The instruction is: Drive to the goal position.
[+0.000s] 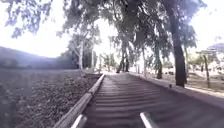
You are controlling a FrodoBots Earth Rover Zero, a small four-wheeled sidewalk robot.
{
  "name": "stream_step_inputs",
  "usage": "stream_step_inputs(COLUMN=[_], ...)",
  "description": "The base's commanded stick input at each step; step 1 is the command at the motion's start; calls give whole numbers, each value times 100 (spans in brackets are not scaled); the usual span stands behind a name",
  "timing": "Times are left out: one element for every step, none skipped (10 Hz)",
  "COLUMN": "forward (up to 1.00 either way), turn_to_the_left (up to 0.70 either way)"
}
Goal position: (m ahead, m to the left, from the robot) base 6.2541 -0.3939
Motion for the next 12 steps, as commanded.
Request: stream_step_inputs(forward=[93,93,93,93,93,93,93,93,93,93,93,93], turn_to_the_left=[0,0,0,0,0,0,0,0,0,0,0,0])
